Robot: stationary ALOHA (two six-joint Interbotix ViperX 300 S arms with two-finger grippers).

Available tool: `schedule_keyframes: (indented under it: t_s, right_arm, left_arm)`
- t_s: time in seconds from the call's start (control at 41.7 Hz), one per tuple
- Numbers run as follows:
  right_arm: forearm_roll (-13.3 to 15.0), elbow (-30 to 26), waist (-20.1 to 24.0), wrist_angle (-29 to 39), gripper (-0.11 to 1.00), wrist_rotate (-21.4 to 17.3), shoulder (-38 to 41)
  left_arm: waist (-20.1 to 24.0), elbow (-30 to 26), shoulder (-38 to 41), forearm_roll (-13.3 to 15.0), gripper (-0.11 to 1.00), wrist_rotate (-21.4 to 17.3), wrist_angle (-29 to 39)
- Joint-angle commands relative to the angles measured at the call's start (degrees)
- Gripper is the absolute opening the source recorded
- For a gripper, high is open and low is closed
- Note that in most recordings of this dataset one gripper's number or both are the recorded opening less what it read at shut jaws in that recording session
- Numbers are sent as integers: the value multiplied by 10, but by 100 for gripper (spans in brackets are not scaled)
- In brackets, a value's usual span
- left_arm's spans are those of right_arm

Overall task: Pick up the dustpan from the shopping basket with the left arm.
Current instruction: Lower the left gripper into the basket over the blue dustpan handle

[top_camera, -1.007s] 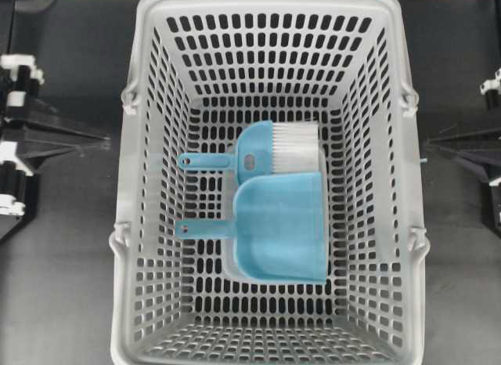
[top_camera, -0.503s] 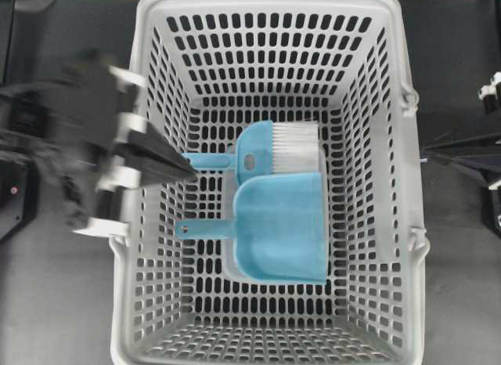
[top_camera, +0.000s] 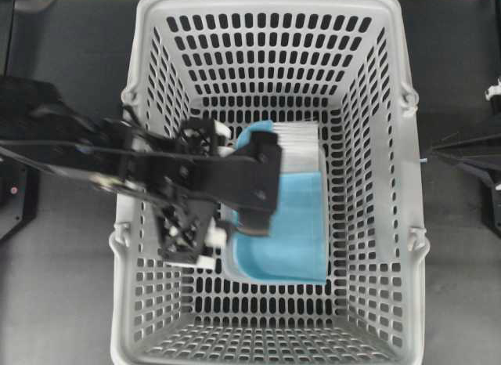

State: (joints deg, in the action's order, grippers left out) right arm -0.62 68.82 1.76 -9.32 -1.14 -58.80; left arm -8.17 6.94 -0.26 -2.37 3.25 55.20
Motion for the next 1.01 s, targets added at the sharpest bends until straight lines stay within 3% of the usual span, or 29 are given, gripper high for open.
schedule_keyframes:
  t_s: [0.0, 0.048, 0.12, 0.312, 0.599, 0.983]
  right_arm:
    - [-2, -1, 2, -4, 0, 0, 3]
    - [-2, 1, 2, -4, 0, 0, 3]
    - [-2, 3, 3, -3, 0, 0, 3]
    - [-2, 5, 6, -3, 0, 0, 3]
    - [-2, 11, 6, -3, 0, 0, 3]
    - [-2, 14, 6, -4, 0, 0, 3]
  left_arm:
    - [-11, -10, 15, -2, 71, 9, 3]
    - [-13, -5, 30, -2, 84, 21, 5]
    - [-15, 4, 44, -2, 91, 37, 6]
    - [-15, 33, 56, -2, 91, 59, 6]
    - [-15, 49, 56, -2, 90, 61, 0]
    - [-15, 0, 38, -2, 90, 55, 7]
